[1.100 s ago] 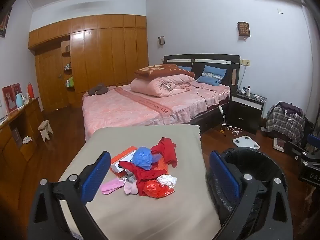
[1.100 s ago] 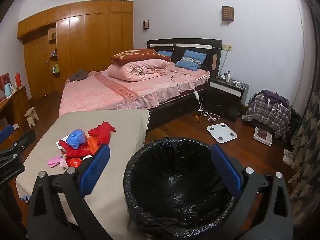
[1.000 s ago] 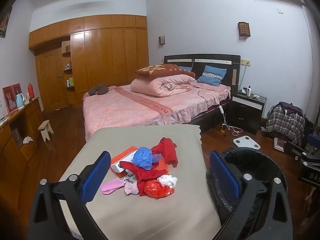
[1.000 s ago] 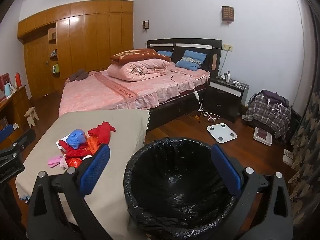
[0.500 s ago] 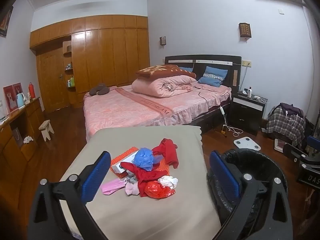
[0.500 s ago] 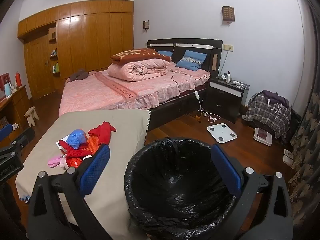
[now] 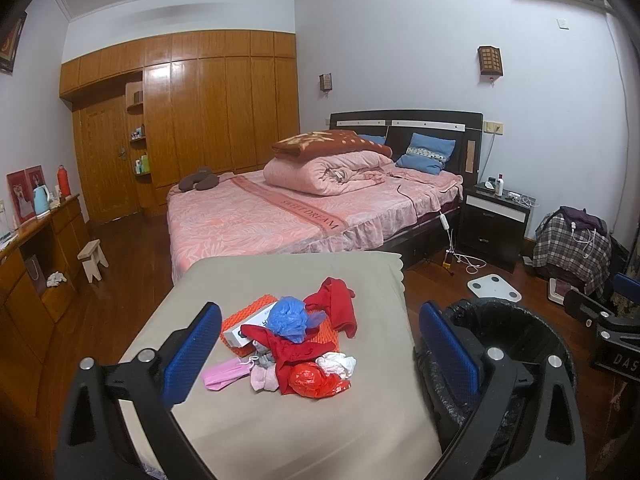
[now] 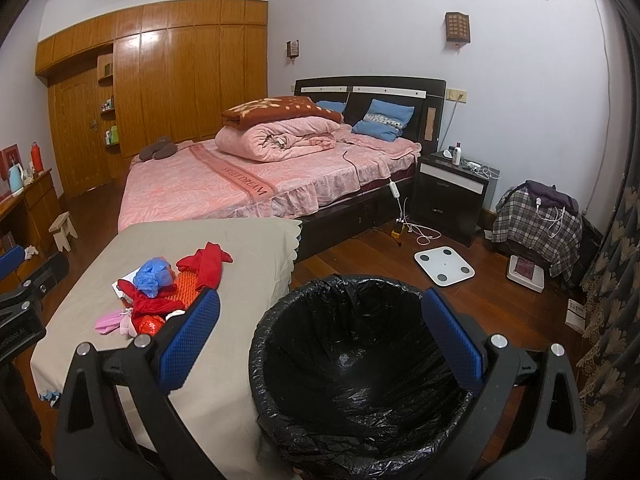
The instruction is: Collect trash
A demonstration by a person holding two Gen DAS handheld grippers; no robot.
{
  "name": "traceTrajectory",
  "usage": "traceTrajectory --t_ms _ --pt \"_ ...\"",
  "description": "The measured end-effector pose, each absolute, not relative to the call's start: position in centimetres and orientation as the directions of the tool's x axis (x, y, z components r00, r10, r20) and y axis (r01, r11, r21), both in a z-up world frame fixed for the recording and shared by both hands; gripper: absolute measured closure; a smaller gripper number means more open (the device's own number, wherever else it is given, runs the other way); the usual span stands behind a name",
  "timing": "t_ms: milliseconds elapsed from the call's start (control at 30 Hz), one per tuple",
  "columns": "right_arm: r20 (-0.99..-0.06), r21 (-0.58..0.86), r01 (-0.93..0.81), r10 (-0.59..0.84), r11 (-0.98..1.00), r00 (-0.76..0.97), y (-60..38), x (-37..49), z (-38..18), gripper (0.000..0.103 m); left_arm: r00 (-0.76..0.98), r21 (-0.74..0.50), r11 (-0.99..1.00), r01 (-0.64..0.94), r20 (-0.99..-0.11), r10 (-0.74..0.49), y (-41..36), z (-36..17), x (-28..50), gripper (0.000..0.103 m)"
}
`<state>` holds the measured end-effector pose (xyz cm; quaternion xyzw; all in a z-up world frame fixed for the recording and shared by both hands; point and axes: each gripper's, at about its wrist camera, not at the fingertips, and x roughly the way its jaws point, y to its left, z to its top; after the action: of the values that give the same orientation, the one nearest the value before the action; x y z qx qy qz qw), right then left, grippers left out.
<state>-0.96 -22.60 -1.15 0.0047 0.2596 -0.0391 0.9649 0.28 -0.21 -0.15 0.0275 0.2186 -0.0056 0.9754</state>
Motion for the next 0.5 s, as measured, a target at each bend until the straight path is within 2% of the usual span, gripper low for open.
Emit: traceTrajectory --t_ms 500 --pt "-0.502 -0.013 0.079 -0.074 0.997 0.862 -22.42 -0.92 -1.24 0.005 0.905 0.050 0.998 0.024 -0.425 0.000 -0.19 -0.15 0.26 0.006"
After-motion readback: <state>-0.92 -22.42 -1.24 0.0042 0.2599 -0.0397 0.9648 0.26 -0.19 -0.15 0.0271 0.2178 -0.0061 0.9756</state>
